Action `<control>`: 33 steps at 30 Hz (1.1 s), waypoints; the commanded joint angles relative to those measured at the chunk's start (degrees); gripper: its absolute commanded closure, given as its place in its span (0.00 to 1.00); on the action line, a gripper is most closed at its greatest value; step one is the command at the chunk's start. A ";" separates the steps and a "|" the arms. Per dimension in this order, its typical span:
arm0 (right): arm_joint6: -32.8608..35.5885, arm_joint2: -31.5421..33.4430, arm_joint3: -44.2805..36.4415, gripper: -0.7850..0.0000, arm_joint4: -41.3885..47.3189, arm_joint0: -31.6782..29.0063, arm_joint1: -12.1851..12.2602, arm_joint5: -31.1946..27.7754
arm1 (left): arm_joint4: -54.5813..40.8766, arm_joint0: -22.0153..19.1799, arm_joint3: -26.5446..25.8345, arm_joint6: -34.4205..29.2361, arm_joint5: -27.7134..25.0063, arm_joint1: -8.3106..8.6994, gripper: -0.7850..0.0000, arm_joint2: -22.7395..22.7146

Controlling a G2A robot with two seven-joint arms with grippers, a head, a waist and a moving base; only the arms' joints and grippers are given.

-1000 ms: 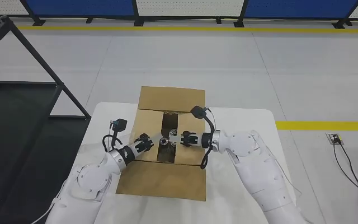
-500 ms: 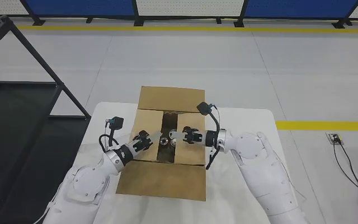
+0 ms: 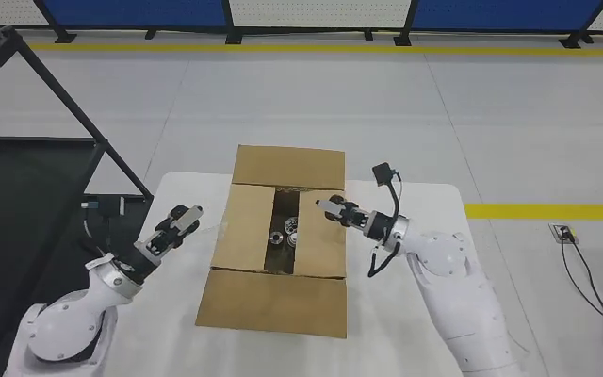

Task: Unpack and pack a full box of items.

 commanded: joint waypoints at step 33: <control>-24.80 -6.96 28.79 0.00 -7.17 17.37 -2.85 3.14 | -2.89 6.98 6.69 -20.03 -6.87 2.92 0.00 -7.90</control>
